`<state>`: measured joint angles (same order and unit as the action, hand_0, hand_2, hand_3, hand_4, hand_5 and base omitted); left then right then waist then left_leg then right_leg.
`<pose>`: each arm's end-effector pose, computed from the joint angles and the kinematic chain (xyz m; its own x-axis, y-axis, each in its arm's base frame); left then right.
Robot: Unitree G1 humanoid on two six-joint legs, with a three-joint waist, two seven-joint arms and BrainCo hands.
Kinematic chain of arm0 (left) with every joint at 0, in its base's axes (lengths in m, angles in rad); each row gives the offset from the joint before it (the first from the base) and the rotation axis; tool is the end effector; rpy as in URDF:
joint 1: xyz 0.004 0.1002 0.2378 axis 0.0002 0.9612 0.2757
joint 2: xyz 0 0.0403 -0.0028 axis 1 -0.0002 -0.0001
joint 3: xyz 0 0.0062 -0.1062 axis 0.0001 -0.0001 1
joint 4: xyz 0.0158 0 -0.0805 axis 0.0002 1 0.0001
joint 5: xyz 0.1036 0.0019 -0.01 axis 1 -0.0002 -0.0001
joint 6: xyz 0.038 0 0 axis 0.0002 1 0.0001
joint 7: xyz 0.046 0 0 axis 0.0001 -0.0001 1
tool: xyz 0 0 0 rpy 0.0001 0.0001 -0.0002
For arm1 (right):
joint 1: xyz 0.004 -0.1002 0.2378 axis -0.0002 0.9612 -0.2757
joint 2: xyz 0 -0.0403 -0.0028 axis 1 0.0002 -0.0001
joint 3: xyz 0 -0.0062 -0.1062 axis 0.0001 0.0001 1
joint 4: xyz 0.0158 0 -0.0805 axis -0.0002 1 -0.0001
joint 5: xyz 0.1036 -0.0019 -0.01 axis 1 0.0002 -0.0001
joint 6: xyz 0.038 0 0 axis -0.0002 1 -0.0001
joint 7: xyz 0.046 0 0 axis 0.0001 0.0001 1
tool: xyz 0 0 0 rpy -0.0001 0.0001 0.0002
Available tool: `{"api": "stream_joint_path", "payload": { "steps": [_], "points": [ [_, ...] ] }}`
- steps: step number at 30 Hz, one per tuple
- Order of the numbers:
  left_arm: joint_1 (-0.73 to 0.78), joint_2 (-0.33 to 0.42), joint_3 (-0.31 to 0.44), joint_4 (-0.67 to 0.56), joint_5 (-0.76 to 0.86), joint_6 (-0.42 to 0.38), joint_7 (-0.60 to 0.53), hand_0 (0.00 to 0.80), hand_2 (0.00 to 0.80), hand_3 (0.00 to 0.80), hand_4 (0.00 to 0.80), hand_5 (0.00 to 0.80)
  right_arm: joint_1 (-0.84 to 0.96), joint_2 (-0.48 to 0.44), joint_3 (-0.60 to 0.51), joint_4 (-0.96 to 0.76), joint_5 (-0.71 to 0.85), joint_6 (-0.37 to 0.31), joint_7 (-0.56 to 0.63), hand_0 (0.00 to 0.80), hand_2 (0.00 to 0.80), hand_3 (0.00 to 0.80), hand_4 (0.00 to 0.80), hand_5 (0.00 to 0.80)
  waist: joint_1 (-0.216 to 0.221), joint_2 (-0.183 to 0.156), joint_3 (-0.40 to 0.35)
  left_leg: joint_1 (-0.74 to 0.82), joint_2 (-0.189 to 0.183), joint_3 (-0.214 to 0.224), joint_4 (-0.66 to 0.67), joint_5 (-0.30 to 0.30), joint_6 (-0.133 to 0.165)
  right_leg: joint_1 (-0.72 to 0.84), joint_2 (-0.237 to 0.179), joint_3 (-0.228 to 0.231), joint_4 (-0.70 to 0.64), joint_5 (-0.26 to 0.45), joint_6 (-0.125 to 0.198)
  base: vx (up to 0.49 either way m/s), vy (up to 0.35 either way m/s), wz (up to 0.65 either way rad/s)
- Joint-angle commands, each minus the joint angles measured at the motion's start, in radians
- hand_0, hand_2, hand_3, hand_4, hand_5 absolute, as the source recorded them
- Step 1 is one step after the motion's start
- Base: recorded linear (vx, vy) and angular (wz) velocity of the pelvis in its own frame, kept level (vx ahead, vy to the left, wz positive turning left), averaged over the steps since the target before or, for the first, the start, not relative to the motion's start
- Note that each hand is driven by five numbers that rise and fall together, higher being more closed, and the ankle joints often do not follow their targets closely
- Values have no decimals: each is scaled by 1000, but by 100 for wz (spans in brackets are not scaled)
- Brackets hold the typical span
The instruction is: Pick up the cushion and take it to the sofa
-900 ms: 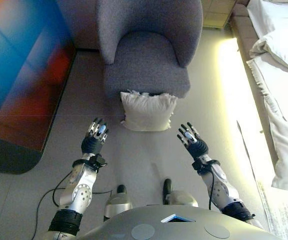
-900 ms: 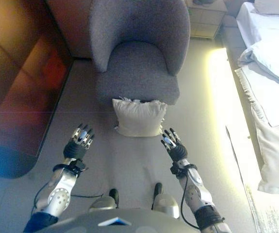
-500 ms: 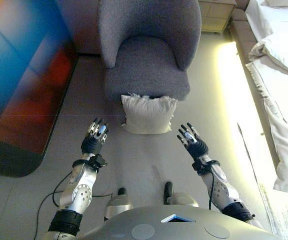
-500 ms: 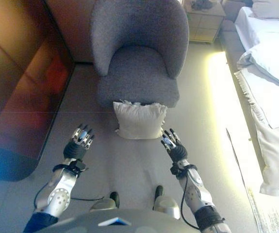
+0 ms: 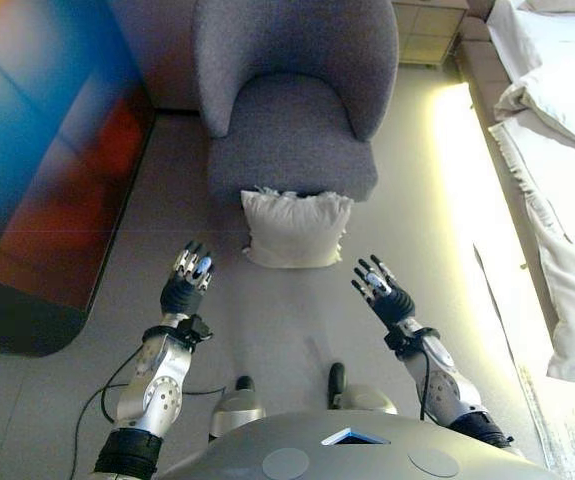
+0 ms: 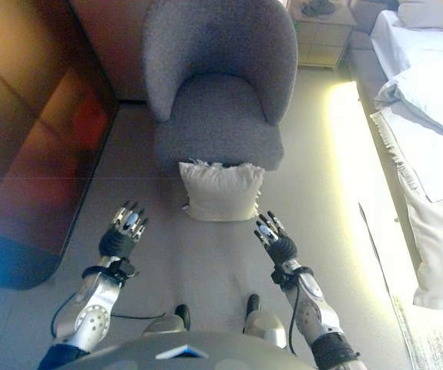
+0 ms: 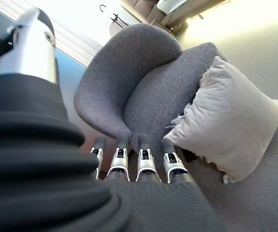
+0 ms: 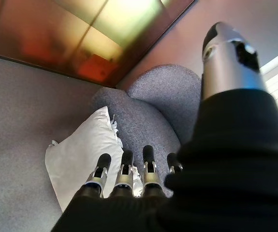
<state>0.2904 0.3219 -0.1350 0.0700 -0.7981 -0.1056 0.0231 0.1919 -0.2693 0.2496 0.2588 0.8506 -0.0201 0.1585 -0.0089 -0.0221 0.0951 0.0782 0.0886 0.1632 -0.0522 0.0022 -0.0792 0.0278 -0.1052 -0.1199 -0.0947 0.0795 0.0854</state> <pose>0.1335 0.2043 -0.0122 0.9530 0.0415 -0.3002 -0.1753 0.8835 -0.4344 0.1408 -0.1761 -0.0407 0.8949 0.2368 -0.3782 0.0218 0.8233 0.5672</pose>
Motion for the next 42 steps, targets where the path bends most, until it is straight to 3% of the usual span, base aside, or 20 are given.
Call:
{"api": "stream_joint_path", "payload": {
  "steps": [1,4,6,10,14,16,19,20,22,25,27,29,33,37,39,42],
  "points": [
    [-15,20,22,-82,1,-62,-7,0,0,0,0,0,-12,-21,-21,-112,-13,-13,32,0,0,0,0,0,10,-17,14,-117,79,-51,131,-7,-37,5,-5,4,48,-75,22,-31,-37,0],
    [-5,4,24,-71,-29,-61,-19,0,0,0,0,0,-22,-38,-15,-107,-14,-7,46,0,0,0,0,0,10,-24,31,-172,76,-70,269,6,-53,5,1,17,49,-64,10,-8,11,-5],
    [-1,0,24,-65,-33,-62,-24,0,0,0,0,0,-20,-44,-15,-104,-15,-9,46,0,0,0,0,0,8,-24,32,-177,59,-61,270,1,-45,9,-4,12,48,-61,16,41,106,-8],
    [1,-9,33,-44,-25,-75,-14,0,0,0,0,0,-11,-25,-18,-110,-10,-3,47,0,0,0,0,0,-15,-12,19,-105,23,-13,148,-37,0,-17,-38,19,106,-76,49,64,216,-19],
    [-21,2,46,-32,-8,-91,-4,0,0,0,0,0,3,11,-28,-105,-38,-7,52,0,0,0,0,0,-29,-7,17,-89,3,-1,130,-50,29,-44,-73,20,213,-106,74,41,185,-4],
    [-49,14,50,-17,-9,-95,-1,0,0,0,0,0,-6,29,-21,-94,-48,-28,42,0,0,0,0,0,-29,-8,24,-103,-21,-16,141,-65,57,-75,-95,36,325,-101,86,18,212,12],
    [-77,27,52,15,3,-86,-2,0,0,0,0,0,-17,50,-17,-78,-46,-63,19,0,0,0,0,0,-24,-1,32,-117,-52,-29,158,-86,97,-141,-117,42,551,-56,78,37,240,18],
    [-84,26,51,28,15,-76,6,0,0,0,0,0,-13,57,-14,-82,-37,-74,-1,0,0,0,0,0,-28,13,42,-110,-54,-33,163,-97,107,-199,-123,59,699,-25,65,66,223,17],
    [-90,28,53,40,24,-70,-19,0,0,0,0,0,-5,58,-18,-77,-22,-78,-28,0,0,0,0,0,-37,21,54,-101,-59,-54,181,-111,110,-260,-103,101,791,3,41,116,165,26],
    [-84,35,67,18,31,-48,-9,0,0,0,0,0,10,62,-44,-45,-9,-81,-17,0,0,0,0,0,-46,1,51,-83,-95,-95,194,-133,113,-256,-75,122,661,20,44,208,-1,41],
    [-73,35,88,12,15,-42,-4,0,0,0,0,0,26,62,-60,-55,-4,-75,-16,0,0,0,0,0,-59,-33,48,-64,-125,-99,212,-165,104,-239,-102,126,434,48,65,322,-120,28],
    [-59,42,96,-12,7,-44,-1,0,0,0,0,0,40,53,-67,-80,10,-69,-12,0,0,0,0,0,-80,-56,49,-50,-140,-107,228,-204,102,-232,-92,167,229,58,96,342,-138,8],
    [-45,54,79,-30,5,-40,-32,0,0,0,0,0,23,38,-68,-78,34,-65,-31,0,0,0,0,0,-102,-74,48,-14,-163,-126,231,-252,109,-276,-77,185,38,173,131,372,-78,33],
    [-27,48,70,-42,9,-25,-56,0,0,0,0,0,12,44,-82,-48,37,-57,-8,0,0,0,0,0,-101,-81,59,46,-166,-139,243,-294,121,-332,-70,114,83,191,127,432,-82,41],
    [-18,37,69,-46,-3,-24,-52,0,0,0,0,0,18,46,-90,-37,24,-53,17,0,0,0,0,0,-106,-77,52,59,-169,-135,246,-307,133,-330,-61,95,106,161,122,432,-78,8],
    [8,23,64,-66,-11,-16,-39,0,0,0,0,0,26,41,-76,-62,11,-40,3,0,0,0,0,0,-110,-63,33,94,-139,-94,263,-293,111,-329,-63,47,167,147,103,463,-115,-9]
  ]
}}
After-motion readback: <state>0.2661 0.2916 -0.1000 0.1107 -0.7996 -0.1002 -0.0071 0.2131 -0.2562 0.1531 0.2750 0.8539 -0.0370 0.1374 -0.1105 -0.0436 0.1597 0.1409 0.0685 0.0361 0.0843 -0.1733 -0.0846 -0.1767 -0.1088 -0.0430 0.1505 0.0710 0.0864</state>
